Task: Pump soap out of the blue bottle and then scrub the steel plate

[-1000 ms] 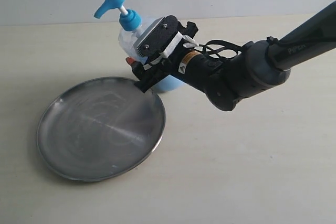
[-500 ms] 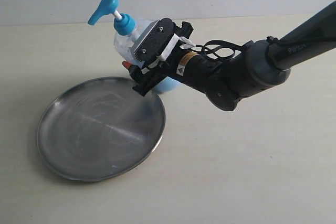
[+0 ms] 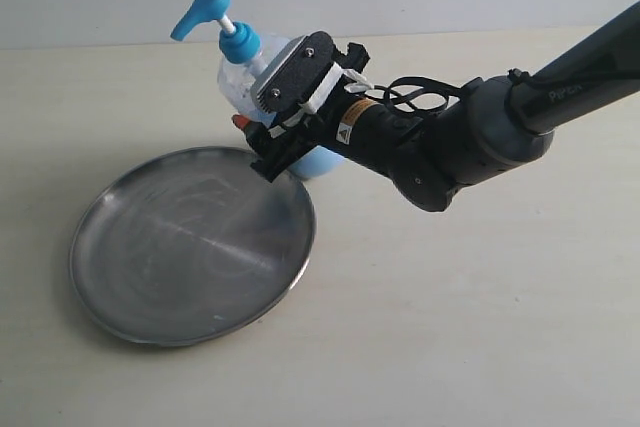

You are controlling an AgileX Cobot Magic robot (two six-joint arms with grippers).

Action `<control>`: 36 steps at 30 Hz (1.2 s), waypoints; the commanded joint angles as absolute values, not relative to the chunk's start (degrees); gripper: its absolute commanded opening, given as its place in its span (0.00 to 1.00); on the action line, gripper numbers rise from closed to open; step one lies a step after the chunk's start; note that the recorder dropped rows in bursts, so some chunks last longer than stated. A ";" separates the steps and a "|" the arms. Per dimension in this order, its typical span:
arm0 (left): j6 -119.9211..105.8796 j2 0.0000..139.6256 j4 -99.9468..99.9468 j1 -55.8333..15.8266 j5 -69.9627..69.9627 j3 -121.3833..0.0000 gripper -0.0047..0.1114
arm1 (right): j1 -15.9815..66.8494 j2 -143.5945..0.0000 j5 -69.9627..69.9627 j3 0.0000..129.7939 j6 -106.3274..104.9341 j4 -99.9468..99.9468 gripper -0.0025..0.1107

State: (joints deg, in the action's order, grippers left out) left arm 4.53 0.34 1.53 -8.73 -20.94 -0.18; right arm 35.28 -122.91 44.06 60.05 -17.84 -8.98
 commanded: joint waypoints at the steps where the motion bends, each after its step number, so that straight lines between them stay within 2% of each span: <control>1: 4.71 0.00 1.67 -8.64 -20.40 0.00 0.04 | 35.37 -121.89 46.92 60.87 -17.81 -9.44 0.02; 36: 4.71 0.00 1.67 -8.64 -20.40 0.00 0.04 | 35.37 -121.89 46.75 60.87 -17.92 -9.44 0.02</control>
State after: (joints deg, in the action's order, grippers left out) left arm 4.53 0.34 1.53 -8.73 -20.94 -0.18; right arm 35.28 -122.91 43.95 60.05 -17.84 -8.98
